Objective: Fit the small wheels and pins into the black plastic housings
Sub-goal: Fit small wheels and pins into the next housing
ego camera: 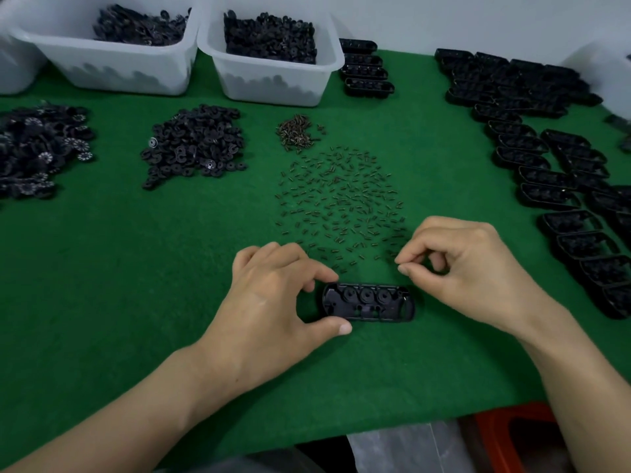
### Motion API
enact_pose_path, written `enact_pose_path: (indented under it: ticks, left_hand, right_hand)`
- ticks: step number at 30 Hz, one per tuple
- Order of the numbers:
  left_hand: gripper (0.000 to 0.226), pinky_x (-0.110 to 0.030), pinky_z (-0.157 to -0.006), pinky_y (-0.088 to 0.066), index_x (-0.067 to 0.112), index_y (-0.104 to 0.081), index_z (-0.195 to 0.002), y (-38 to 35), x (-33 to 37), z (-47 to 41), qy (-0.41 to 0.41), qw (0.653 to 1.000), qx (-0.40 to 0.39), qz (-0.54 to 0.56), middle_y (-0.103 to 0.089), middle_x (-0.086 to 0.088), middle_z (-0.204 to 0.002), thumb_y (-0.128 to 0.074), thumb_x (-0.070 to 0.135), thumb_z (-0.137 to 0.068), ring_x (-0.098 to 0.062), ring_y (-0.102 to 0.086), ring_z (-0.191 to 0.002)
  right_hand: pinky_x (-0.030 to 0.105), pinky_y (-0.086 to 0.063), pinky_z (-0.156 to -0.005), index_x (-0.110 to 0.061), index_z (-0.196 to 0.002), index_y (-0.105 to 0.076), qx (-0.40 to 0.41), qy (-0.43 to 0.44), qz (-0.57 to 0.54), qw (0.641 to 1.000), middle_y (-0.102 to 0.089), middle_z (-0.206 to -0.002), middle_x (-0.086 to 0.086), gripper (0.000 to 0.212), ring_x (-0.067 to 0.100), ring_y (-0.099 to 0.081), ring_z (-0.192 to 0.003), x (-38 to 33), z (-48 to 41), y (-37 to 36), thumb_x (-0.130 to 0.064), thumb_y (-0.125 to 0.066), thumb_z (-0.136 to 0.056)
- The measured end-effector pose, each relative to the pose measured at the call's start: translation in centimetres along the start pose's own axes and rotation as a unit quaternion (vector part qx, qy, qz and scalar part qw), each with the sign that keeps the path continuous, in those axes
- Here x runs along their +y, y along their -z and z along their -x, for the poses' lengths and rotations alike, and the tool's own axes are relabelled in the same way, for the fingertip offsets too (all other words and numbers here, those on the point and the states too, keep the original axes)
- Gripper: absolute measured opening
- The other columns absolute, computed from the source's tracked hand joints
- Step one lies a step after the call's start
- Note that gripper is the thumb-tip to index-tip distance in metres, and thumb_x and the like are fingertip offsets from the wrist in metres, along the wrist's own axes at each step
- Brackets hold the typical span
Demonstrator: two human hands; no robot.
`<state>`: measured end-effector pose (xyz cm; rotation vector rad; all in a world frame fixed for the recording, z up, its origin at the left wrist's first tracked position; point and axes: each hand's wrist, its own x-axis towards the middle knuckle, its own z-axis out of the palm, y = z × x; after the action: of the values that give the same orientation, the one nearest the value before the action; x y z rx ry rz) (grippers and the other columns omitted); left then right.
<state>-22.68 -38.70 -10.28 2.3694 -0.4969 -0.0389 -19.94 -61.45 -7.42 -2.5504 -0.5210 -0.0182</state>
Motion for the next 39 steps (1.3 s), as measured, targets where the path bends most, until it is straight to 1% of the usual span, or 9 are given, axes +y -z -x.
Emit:
enact_pose_path:
  ticks: [2, 5, 9, 13, 19, 32, 34, 36, 39]
  left_hand:
    - [0.047, -0.02, -0.089, -0.02, 0.03, -0.065, -0.099, 0.0, 0.0, 0.0, 0.0, 1.0, 0.002, -0.003, -0.046, 0.018, -0.077, -0.066, 0.058, -0.061, -0.003, -0.045, -0.081]
    - [0.045, -0.022, -0.088, -0.021, 0.029, -0.066, -0.098, 0.0, 0.0, -0.1, 0.003, 1.0, 0.003, -0.01, -0.047, 0.016, -0.076, -0.071, 0.055, -0.061, -0.006, -0.046, -0.08]
    - [0.045, -0.023, -0.088, -0.022, 0.03, -0.066, -0.098, 0.0, 0.0, 0.0, 0.003, 1.0, 0.001, -0.015, -0.048, 0.015, -0.076, -0.072, 0.055, -0.061, -0.008, -0.047, -0.081]
    - [0.045, -0.022, -0.089, -0.021, 0.03, -0.066, -0.098, 0.0, 0.0, -0.1, 0.006, 1.0, 0.002, -0.012, -0.047, 0.016, -0.077, -0.071, 0.055, -0.062, -0.007, -0.046, -0.082]
    - [0.044, -0.023, -0.087, -0.021, 0.029, -0.066, -0.097, 0.0, 0.0, -0.1, 0.005, 1.0, 0.001, -0.013, -0.048, 0.015, -0.077, -0.073, 0.054, -0.061, -0.008, -0.047, -0.081]
    - [0.045, -0.022, -0.088, -0.022, 0.03, -0.066, -0.098, -0.1, 0.0, -0.1, 0.004, 1.0, 0.002, -0.013, -0.048, 0.016, -0.076, -0.07, 0.058, -0.062, -0.006, -0.047, -0.081]
    - [0.047, -0.021, -0.087, -0.021, 0.031, -0.066, -0.097, -0.1, 0.0, -0.1, 0.005, 1.0, 0.002, -0.014, -0.047, 0.017, -0.076, -0.066, 0.061, -0.061, -0.006, -0.046, -0.08]
    - [0.047, -0.021, -0.087, -0.021, 0.031, -0.066, -0.097, -0.1, 0.0, -0.1, 0.005, 1.0, 0.002, -0.014, -0.047, 0.017, -0.076, -0.064, 0.062, -0.061, -0.006, -0.046, -0.08]
    - [0.044, -0.022, -0.087, -0.021, 0.029, -0.066, -0.097, -0.1, -0.1, 0.0, 0.002, 1.0, 0.003, -0.012, -0.048, 0.015, -0.076, -0.072, 0.055, -0.062, -0.007, -0.047, -0.08]
  right_hand:
    - [0.011, -0.037, -0.053, -0.018, -0.069, -0.069, 0.032, 0.015, -0.074, 0.997, -0.06, -0.07, -0.009, 0.012, 0.013, -0.05, -0.058, -0.8, 0.5, -0.2, -0.009, -0.074, -0.073]
    - [0.01, -0.037, -0.059, -0.016, -0.071, -0.071, 0.018, 0.056, -0.125, 0.99, -0.06, -0.073, -0.009, 0.005, 0.007, -0.053, -0.065, -2.5, 0.8, -1.7, -0.011, -0.072, -0.072]
    - [0.019, -0.04, -0.059, -0.015, -0.074, -0.073, 0.008, 0.052, -0.113, 0.992, -0.059, -0.075, -0.004, 0.01, 0.01, -0.054, -0.066, -2.8, 0.7, -3.1, -0.005, -0.075, -0.072]
    - [0.03, -0.045, -0.058, -0.016, -0.074, -0.072, 0.012, 0.053, -0.093, 0.994, -0.06, -0.074, -0.004, 0.01, 0.013, -0.056, -0.067, -2.7, 0.5, -3.2, -0.007, -0.075, -0.073]
    - [0.026, -0.045, -0.06, -0.017, -0.075, -0.073, 0.004, 0.067, -0.082, 0.994, -0.059, -0.074, -0.004, 0.005, 0.009, -0.056, -0.067, -2.9, 0.2, -3.1, -0.012, -0.072, -0.074]
    - [0.032, -0.048, -0.061, -0.017, -0.075, -0.073, -0.005, 0.069, -0.079, 0.994, -0.059, -0.075, -0.004, 0.007, 0.011, -0.057, -0.069, -2.7, 0.2, -3.2, -0.009, -0.074, -0.074]
    - [0.035, -0.049, -0.062, -0.017, -0.076, -0.074, -0.01, 0.063, -0.069, 0.996, -0.059, -0.075, -0.004, 0.008, 0.012, -0.058, -0.069, -2.7, 0.1, -3.2, -0.009, -0.075, -0.074]
    - [0.033, -0.049, -0.062, -0.02, -0.076, -0.075, -0.021, 0.061, -0.068, 0.996, -0.059, -0.075, -0.006, 0.009, 0.01, -0.058, -0.068, -2.8, 0.1, -3.0, -0.011, -0.076, -0.073]
    - [0.014, -0.043, -0.062, -0.021, -0.085, -0.074, -0.014, 0.049, -0.085, 0.995, -0.062, -0.076, -0.009, 0.013, 0.006, -0.057, -0.067, -2.3, -0.1, -2.0, -0.013, -0.073, -0.075]
